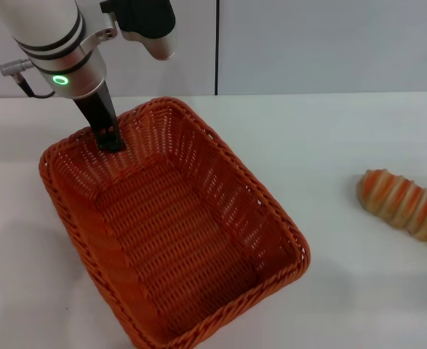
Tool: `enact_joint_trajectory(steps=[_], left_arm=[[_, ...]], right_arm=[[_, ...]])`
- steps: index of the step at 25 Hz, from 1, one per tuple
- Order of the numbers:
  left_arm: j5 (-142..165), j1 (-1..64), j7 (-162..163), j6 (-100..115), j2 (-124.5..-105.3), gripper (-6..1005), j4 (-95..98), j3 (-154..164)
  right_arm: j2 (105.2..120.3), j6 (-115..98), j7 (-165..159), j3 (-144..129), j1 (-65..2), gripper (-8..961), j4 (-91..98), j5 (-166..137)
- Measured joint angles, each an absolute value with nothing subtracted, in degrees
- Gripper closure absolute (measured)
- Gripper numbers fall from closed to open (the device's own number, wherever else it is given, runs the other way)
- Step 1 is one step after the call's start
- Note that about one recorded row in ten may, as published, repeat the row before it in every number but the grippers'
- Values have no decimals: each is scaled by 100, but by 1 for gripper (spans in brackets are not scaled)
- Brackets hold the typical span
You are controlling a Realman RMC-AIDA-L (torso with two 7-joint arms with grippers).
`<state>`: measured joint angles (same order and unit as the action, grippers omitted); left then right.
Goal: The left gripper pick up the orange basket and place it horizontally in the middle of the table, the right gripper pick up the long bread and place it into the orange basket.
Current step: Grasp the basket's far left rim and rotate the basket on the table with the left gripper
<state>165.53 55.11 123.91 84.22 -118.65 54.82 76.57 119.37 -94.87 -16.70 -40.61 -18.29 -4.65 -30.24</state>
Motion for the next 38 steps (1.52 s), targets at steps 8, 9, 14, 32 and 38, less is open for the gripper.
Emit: enact_joint_trajectory(steps=[8,9,14,32,38], left_arm=[[16551,5542,12701,8487,-11874,692,5469,7666],[16549,5515,12833,8504,-11874,694,5534,7693],[16548,5371,13418,8561,-11873,701,5843,8027],[16560,5317,15855,9149,-11702,736,5839,6447],[16558,5114,16385,9320,-11549,773,5954,6405]], right_arm=[[11935,-9462,-1670,-4082,-1880,452,-461,-3023],[11935,-9462,-1670,-4082,-1880,452,-461,-3023],[11931,-9455,-1670,-4087,-1919,453,-434,-3023],[11909,-9392,-1670,-4044,-1984,452,-135,-3023],[11895,-9388,-2039,-4085,-1981,453,-24,-3023]])
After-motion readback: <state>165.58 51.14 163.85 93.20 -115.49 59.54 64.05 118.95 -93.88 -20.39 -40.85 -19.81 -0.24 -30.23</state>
